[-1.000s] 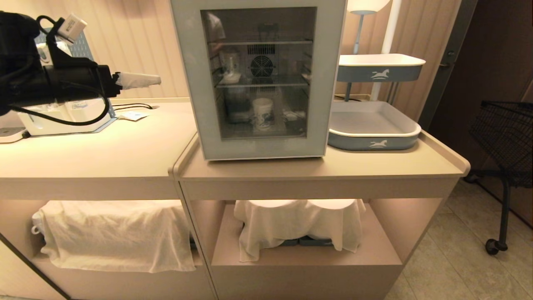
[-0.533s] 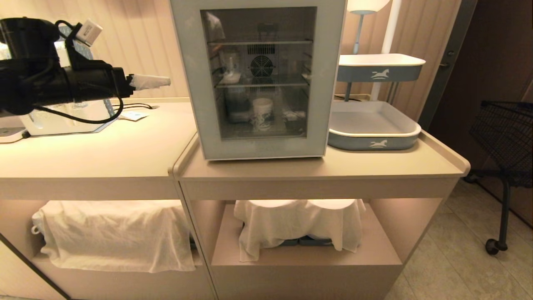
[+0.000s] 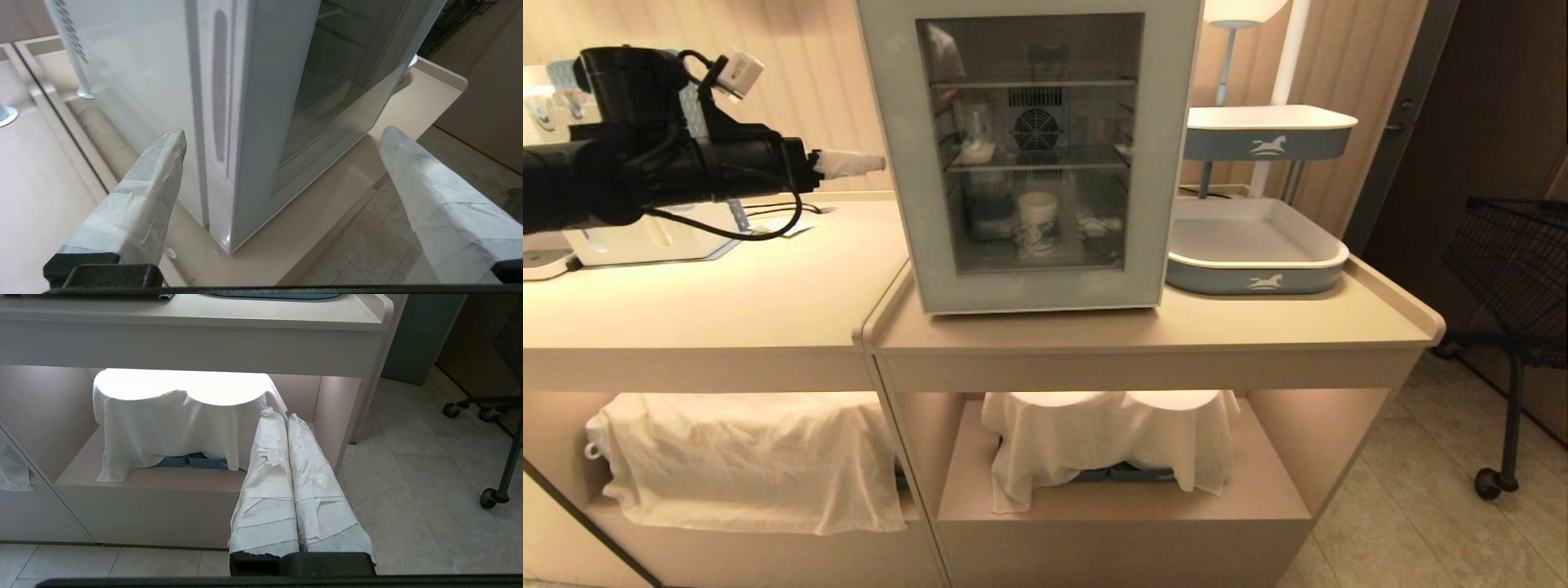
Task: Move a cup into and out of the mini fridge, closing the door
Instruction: Open the freezer door
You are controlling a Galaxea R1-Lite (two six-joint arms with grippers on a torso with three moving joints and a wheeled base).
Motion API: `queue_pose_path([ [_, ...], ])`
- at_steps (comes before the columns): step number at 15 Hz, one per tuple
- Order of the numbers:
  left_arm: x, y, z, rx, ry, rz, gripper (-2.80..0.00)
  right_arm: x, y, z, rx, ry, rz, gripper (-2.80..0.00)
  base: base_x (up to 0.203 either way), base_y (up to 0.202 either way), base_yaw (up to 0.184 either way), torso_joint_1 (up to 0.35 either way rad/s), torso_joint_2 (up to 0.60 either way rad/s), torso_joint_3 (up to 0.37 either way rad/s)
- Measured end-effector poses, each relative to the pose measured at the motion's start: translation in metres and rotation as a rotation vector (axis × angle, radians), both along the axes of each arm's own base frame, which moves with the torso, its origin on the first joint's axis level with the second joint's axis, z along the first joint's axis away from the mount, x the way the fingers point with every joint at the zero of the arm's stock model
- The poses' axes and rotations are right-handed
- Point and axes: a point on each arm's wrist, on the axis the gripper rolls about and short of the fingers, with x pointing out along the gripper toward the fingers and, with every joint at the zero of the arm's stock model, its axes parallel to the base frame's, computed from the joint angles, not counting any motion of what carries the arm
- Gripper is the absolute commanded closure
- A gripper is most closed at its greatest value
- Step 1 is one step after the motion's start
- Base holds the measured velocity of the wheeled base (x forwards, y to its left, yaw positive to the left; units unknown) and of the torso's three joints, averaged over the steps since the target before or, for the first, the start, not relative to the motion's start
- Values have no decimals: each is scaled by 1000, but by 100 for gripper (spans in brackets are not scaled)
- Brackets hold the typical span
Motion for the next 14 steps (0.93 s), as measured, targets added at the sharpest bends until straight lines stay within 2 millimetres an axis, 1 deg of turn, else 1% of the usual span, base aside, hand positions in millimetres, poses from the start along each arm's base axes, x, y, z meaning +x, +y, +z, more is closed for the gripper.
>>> queue_pose_path([
  [5,8,-13,-4,0,0,-29,-280,0,0,0,0,0,0,0,0,0,0,0,0,0],
  [8,8,-20,-1,1,-31,-46,-280,0,0,0,0,0,0,0,0,0,0,0,0,0],
  [14,11,-23,-2,-2,-52,-53,-280,0,0,0,0,0,0,0,0,0,0,0,0,0],
])
